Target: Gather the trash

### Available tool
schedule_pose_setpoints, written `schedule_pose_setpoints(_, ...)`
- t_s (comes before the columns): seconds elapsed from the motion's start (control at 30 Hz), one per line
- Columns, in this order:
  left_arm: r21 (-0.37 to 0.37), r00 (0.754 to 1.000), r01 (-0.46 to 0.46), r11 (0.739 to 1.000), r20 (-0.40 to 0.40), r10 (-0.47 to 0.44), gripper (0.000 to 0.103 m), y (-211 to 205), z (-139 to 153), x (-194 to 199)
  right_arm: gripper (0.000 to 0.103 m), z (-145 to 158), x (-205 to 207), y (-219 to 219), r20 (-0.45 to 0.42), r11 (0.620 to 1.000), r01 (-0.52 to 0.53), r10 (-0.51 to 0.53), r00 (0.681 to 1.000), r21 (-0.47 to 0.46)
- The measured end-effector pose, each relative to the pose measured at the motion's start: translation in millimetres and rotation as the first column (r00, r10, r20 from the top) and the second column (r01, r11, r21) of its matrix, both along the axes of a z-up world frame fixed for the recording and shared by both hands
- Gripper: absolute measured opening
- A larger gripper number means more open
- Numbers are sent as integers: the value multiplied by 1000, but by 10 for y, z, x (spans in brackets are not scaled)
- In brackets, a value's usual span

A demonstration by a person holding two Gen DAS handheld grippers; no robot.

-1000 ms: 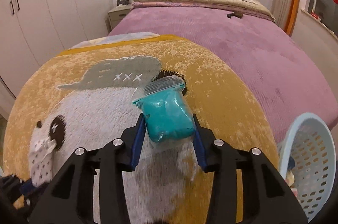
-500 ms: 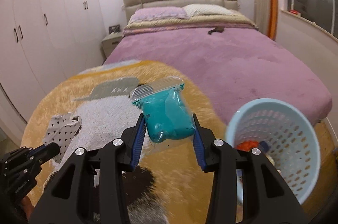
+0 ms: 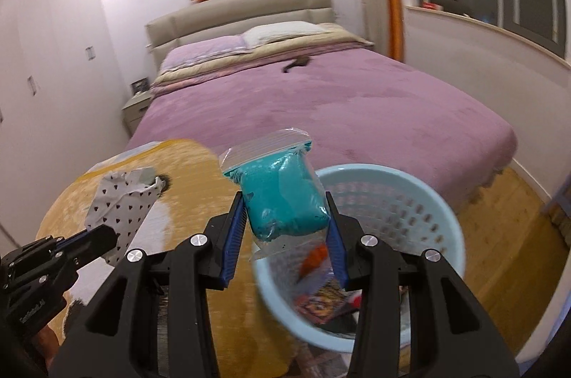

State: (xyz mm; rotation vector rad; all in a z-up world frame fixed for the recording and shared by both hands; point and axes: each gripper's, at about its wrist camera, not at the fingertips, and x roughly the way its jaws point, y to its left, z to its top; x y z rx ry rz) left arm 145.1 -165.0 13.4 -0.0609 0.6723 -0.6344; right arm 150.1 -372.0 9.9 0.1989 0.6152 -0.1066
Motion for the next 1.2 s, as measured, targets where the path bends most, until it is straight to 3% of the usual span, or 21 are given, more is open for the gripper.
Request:
schedule_pose_setpoints(0.2, 38, 994, 111, 993, -17, -111, 8, -576, -194, 125, 39, -147, -35, -434, -38, 994, 98, -97, 995, 38)
schedule_pose_setpoints(0.47, 105, 981, 195, 975, -35, -192, 8, -1086, -472, 252, 40, -508, -8, -830, -134, 976, 193, -179, 975, 98)
schedule_pose_setpoints(0.57, 129, 979, 206, 970, -30, -203, 27, -1124, -551, 314, 40, -593, -4, -914, -158, 970, 210, -191, 969, 118)
schedule_pose_setpoints(0.6, 148, 980, 200, 969, -20, -199, 49, -1117, -578, 308, 41, -600, -6, -917, -162, 970, 211, -190, 968, 120)
schedule_pose_setpoints(0.63, 156, 982, 188, 970, -2, -190, 60, -1102, -598, 293, 41, -601, 12, -918, -167, 970, 210, -189, 968, 120)
schedule_pose_setpoints(0.7, 142, 982, 190, 971, -13, -190, 62, -1032, -639, 318, 54, -621, 16, -939, -176, 967, 225, -203, 963, 116)
schedule_pose_setpoints(0.73, 130, 981, 192, 973, -27, -190, 62, -1012, -649, 326, 56, -626, 12, -941, -175, 966, 228, -205, 963, 120)
schedule_pose_setpoints(0.97, 73, 987, 160, 984, -42, -157, 71, -720, -601, 287, 57, -624, -28, -715, -174, 976, 189, -169, 970, 110)
schedule_pose_setpoints(1.1, 68, 994, 112, 991, -6, -112, 76, -467, -537, 193, 57, -562, -78, -448, -165, 985, 145, -128, 978, 96)
schedule_pose_setpoints(1.2, 65, 998, 31, 997, 52, -34, 85, -192, -497, 38, 57, -512, -145, -192, -154, 990, 104, -88, 984, 96)
